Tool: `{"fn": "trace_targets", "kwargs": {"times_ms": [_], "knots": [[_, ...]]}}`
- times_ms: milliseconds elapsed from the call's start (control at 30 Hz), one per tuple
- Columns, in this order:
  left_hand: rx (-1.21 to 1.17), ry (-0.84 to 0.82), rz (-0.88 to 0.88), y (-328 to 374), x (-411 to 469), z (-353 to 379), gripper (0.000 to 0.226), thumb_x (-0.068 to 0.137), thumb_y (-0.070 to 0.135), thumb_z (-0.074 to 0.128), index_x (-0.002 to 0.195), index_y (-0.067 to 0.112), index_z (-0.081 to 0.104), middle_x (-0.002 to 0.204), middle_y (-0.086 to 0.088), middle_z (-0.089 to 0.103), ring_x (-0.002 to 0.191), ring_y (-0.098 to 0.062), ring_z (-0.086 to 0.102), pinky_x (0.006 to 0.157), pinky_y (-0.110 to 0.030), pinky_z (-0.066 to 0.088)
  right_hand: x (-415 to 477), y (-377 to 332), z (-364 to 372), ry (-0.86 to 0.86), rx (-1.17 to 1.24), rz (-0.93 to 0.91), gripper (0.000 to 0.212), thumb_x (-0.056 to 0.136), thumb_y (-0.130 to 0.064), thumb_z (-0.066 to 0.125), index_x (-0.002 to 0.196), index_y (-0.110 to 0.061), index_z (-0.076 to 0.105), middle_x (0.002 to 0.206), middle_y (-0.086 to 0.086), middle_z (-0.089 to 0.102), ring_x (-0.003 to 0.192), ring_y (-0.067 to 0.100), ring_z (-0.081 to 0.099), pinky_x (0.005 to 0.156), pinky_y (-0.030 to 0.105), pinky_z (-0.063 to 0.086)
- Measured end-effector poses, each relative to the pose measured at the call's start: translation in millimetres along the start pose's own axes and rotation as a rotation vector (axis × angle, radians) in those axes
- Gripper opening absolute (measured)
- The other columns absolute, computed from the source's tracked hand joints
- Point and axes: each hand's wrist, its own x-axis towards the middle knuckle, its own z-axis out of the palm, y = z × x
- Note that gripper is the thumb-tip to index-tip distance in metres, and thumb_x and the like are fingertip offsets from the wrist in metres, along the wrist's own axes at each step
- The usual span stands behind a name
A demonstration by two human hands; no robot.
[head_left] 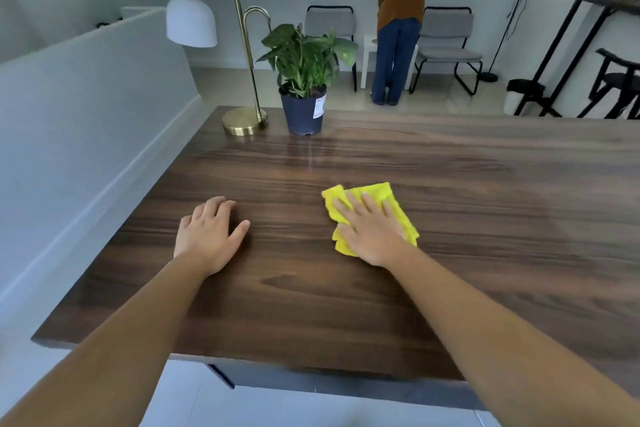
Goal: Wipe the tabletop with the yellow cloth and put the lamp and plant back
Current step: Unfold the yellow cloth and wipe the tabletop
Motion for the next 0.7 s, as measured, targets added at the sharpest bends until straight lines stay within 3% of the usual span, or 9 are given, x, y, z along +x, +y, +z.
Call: {"fn": "trace_targets", "kwargs": {"times_ms": [100, 200, 267, 333, 400, 500, 567, 700], "knots": [[0.008, -0.033, -0.033, -22.5, 22.5, -3.6, 0.060, 0.095, 0.052, 0.032, 0.146, 0.020, 0.031, 0.156, 0.000, 0.025, 0.143, -0.023, 0.024, 0.113, -0.043, 0.024, -25.8, -41.5, 9.0, -0.011, -0.063, -0.347, 0.064, 0.084, -0.057, 0.001, 0.147, -0.043, 0.000, 0.160, -0.015, -0.006, 0.148, 0.015, -0.008, 0.118, 0.043, -0.005], [0.026, -0.062, -0.073, -51.7, 42.5, -5.9, 0.064, 0.095, 0.054, 0.030, 0.148, 0.020, 0.025, 0.158, -0.001, 0.020, 0.145, -0.023, 0.021, 0.115, -0.044, 0.023, -41.2, -4.5, 0.5, -0.076, -0.020, -0.584, 0.052, 0.092, -0.055, 0.011, 0.142, -0.053, 0.000, 0.156, -0.024, -0.008, 0.144, 0.002, -0.015, 0.116, 0.029, -0.014], [0.038, -0.075, -0.094, -70.4, 51.5, -7.0, 0.067, 0.094, 0.056, 0.029, 0.150, 0.020, 0.022, 0.159, -0.001, 0.018, 0.145, -0.023, 0.020, 0.116, -0.043, 0.022, -25.2, 33.8, -12.5, -0.100, 0.002, -0.528, 0.049, 0.090, -0.060, 0.010, 0.139, -0.058, 0.004, 0.154, -0.027, -0.005, 0.144, -0.002, -0.013, 0.114, 0.021, -0.015], [0.022, -0.067, -0.102, -87.3, 57.6, -7.2, 0.069, 0.093, 0.058, 0.028, 0.150, 0.019, 0.020, 0.159, 0.000, 0.018, 0.146, -0.022, 0.019, 0.116, -0.041, 0.020, 12.4, 61.9, -24.8, -0.083, 0.028, -0.315, 0.057, 0.080, -0.072, 0.002, 0.136, -0.057, 0.004, 0.155, -0.024, 0.001, 0.146, 0.003, -0.005, 0.116, 0.021, -0.009], [0.004, -0.049, -0.088, -95.6, 60.4, -6.4, 0.070, 0.093, 0.059, 0.028, 0.150, 0.019, 0.021, 0.159, 0.000, 0.020, 0.145, -0.020, 0.020, 0.116, -0.039, 0.019, 60.2, 72.3, -30.2, -0.021, 0.021, -0.042, 0.065, 0.077, -0.067, 0.002, 0.140, -0.051, 0.004, 0.159, -0.014, 0.005, 0.148, 0.012, 0.000, 0.118, 0.034, 0.002], [-0.041, 0.004, -0.088, -100.1, 61.4, -1.4, 0.071, 0.092, 0.060, 0.029, 0.150, 0.019, 0.022, 0.157, 0.001, 0.023, 0.144, -0.019, 0.022, 0.117, -0.036, 0.019, 133.4, 25.6, -28.3, 0.037, -0.005, 0.254, 0.058, 0.095, -0.047, 0.016, 0.150, -0.034, 0.002, 0.161, -0.004, -0.002, 0.148, 0.021, 0.000, 0.118, 0.048, 0.007], [-0.075, 0.020, -0.087, -101.4, 62.8, 1.2, 0.073, 0.091, 0.062, 0.029, 0.150, 0.019, 0.022, 0.157, 0.001, 0.024, 0.144, -0.018, 0.022, 0.118, -0.036, 0.019, 165.1, -39.9, -26.0, 0.039, 0.018, 0.216, 0.056, 0.098, -0.042, 0.019, 0.151, -0.032, 0.003, 0.161, -0.003, -0.003, 0.148, 0.023, -0.002, 0.117, 0.050, 0.005], [-0.134, 0.039, -0.092, -107.9, 63.6, 4.1, 0.073, 0.091, 0.060, 0.031, 0.150, 0.018, 0.021, 0.157, 0.002, 0.022, 0.145, -0.016, 0.019, 0.119, -0.035, 0.015, 197.6, -180.9, -14.0, 0.031, 0.026, -0.127, 0.055, 0.099, -0.040, 0.020, 0.151, -0.033, 0.005, 0.161, -0.006, -0.003, 0.148, 0.021, -0.003, 0.118, 0.047, 0.001]]}}
